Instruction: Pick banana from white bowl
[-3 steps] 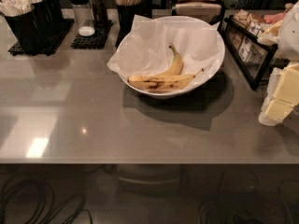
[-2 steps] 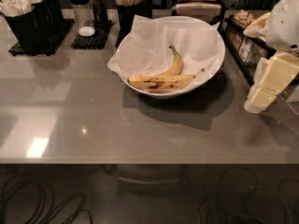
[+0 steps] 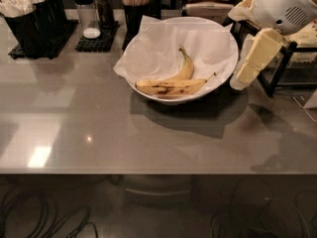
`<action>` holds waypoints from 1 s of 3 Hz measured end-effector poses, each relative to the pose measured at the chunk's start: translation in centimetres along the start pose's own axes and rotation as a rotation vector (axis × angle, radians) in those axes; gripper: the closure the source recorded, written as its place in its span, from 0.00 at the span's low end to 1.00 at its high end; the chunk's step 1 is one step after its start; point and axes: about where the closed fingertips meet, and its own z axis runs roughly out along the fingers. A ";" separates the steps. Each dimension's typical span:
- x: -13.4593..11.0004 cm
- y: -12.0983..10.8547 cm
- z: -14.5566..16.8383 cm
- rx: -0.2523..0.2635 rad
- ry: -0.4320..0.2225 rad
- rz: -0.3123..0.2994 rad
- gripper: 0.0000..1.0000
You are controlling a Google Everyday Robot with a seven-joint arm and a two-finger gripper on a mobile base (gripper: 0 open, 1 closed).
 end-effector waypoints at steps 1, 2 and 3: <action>1.2 0.5 0.4 -0.009 0.001 0.049 0.00; 1.2 -0.3 3.8 -0.045 -0.054 0.091 0.00; -0.9 -2.2 7.8 -0.090 -0.096 0.053 0.00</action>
Offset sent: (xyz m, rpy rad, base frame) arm 0.0433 0.0206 -0.0774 0.1762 0.1313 -0.0566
